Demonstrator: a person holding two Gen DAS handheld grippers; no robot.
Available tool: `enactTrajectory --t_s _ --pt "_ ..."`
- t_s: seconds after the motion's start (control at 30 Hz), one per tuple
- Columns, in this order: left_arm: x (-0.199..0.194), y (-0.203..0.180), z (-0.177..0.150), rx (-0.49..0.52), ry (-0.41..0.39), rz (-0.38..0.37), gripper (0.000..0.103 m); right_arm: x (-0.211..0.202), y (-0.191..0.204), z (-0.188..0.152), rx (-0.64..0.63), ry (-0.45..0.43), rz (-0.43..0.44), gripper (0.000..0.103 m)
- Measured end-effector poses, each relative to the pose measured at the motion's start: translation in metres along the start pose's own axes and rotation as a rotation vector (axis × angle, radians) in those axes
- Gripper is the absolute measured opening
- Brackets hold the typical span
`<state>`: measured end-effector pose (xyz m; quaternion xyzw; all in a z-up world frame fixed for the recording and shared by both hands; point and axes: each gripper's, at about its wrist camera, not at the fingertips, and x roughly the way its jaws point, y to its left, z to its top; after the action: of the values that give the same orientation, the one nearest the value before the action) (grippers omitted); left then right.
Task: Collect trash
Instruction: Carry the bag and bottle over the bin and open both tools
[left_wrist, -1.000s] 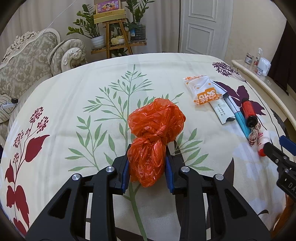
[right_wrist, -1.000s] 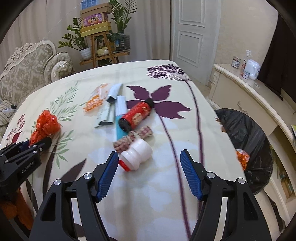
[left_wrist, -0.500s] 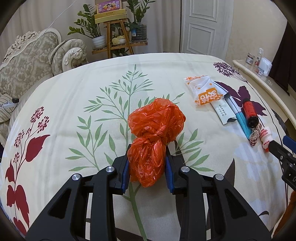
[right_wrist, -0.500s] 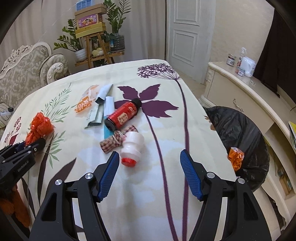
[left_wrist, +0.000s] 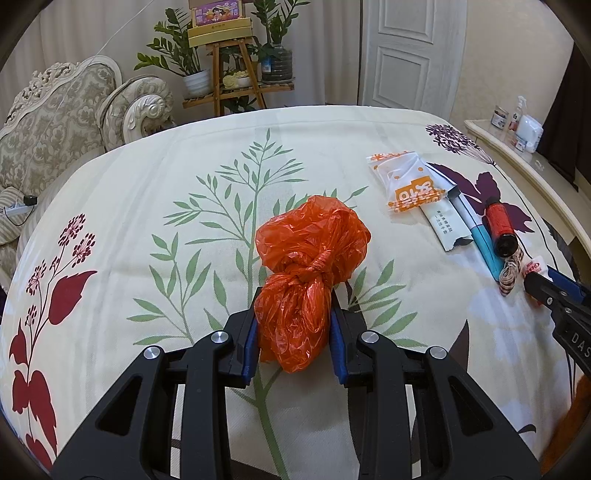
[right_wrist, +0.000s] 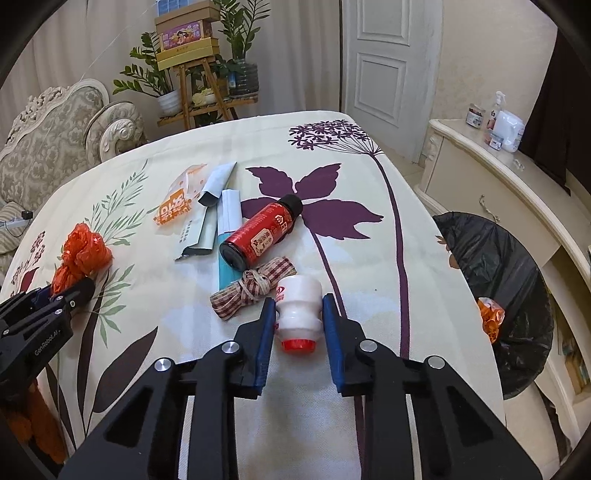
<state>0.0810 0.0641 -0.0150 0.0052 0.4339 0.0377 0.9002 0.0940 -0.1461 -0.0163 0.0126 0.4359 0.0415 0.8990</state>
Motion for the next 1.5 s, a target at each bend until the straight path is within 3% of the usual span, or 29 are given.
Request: enactTrajectory --t_s 0.33,0.8,1.5 --pt "-0.005 -0.012 0.004 0.002 -0.021 -0.01 0.03 -0.011 -0.009 0.001 0.012 -0.035 0.011 0.027" --pt "-0.025 -0.066 0.005 0.055 -0.057 -0.07 0.03 -0.028 -0.039 0.001 0.041 -0.088 -0.017 0.027" --pt "-0.035 -0.18 0.021 0.174 -0.099 -0.172 0.03 -0.053 -0.137 0.003 0.129 -0.162 -0.123 0.027"
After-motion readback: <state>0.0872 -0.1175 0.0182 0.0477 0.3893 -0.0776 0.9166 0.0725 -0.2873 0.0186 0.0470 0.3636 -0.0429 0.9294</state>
